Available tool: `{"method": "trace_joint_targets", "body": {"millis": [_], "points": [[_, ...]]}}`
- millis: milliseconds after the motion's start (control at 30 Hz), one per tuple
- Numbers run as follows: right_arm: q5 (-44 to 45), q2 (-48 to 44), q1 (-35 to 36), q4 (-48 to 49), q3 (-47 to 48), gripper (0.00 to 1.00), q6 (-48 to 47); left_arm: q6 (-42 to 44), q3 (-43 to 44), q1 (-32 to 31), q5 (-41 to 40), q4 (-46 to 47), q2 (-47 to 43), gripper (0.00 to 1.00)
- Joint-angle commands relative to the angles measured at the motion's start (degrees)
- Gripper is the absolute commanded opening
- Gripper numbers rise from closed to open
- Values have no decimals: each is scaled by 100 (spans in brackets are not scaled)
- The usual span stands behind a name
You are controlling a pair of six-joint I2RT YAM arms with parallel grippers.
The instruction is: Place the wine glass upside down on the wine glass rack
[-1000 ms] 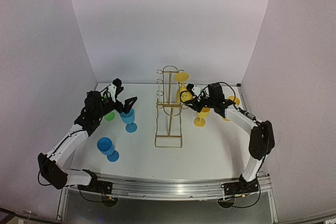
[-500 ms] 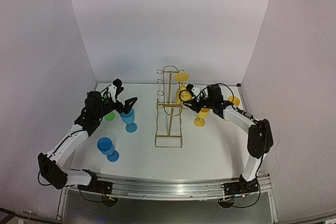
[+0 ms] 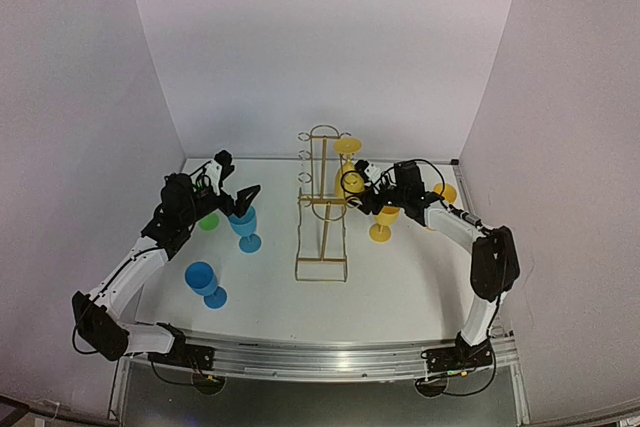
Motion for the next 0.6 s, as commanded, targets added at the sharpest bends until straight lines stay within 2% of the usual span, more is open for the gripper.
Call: {"method": "trace_joint_targets", "body": {"millis": [0,100,200,567], "points": [[-34,16,19,168,101,69,46,124,-8,36,-57,227,-54,99],[-6,15,21,166,92,85,78,141,-24,31,-46,233,-69,99],[-6,10,19,167,122,92,118,185,-36,30,-35,253,-78,99],[162,-449,22,160,-32,95,244,240,-63,33,-10,291,-104,99]]}}
